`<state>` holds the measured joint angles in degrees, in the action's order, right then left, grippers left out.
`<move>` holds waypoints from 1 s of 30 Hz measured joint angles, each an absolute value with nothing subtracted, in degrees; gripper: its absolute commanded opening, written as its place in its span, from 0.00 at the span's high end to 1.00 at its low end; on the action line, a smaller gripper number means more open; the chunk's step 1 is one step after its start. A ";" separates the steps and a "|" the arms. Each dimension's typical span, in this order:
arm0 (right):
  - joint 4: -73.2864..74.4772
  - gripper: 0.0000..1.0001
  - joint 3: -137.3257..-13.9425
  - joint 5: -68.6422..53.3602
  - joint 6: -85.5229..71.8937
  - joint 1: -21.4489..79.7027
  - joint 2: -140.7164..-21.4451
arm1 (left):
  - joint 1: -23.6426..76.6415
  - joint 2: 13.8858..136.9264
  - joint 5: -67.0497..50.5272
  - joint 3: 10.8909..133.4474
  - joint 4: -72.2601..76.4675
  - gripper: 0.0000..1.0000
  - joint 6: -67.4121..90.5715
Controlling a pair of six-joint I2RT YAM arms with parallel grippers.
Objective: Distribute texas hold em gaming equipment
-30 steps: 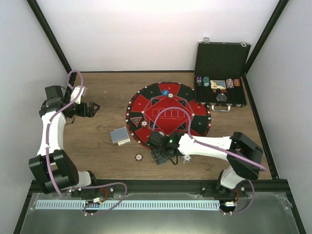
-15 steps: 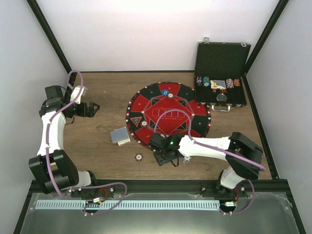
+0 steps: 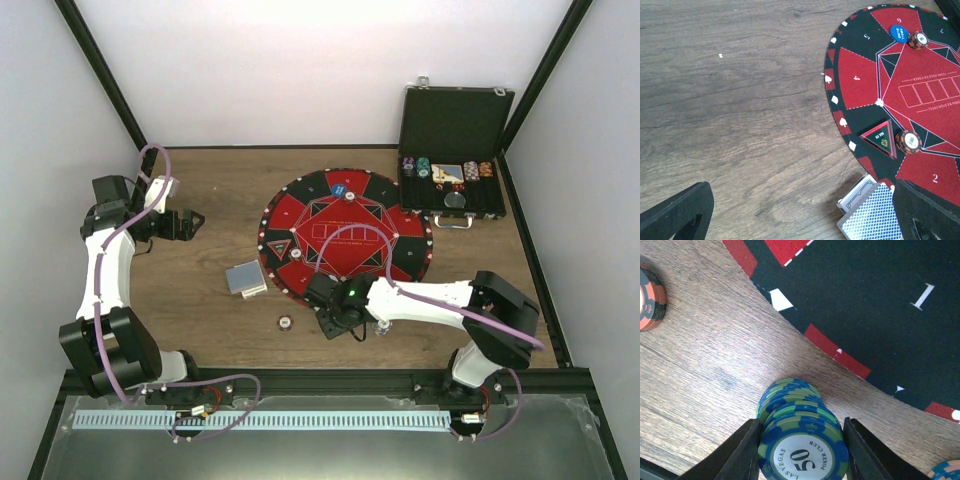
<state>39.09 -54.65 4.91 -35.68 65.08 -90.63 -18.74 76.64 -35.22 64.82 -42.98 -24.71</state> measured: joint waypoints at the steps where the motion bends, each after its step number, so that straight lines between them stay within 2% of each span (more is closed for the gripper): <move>1: 39.33 0.73 -54.81 4.91 -35.66 65.08 -90.63 | -18.74 76.64 -35.22 64.82 -42.98 0.00 -24.71; 12: 43.97 0.74 -67.18 7.57 -32.49 64.69 -92.09 | -18.74 76.64 -35.24 64.82 -42.98 0.00 -24.71; 30: 39.35 0.77 -87.29 7.11 -21.43 53.98 -117.47 | -18.79 76.64 -35.46 64.82 -42.94 0.00 -24.71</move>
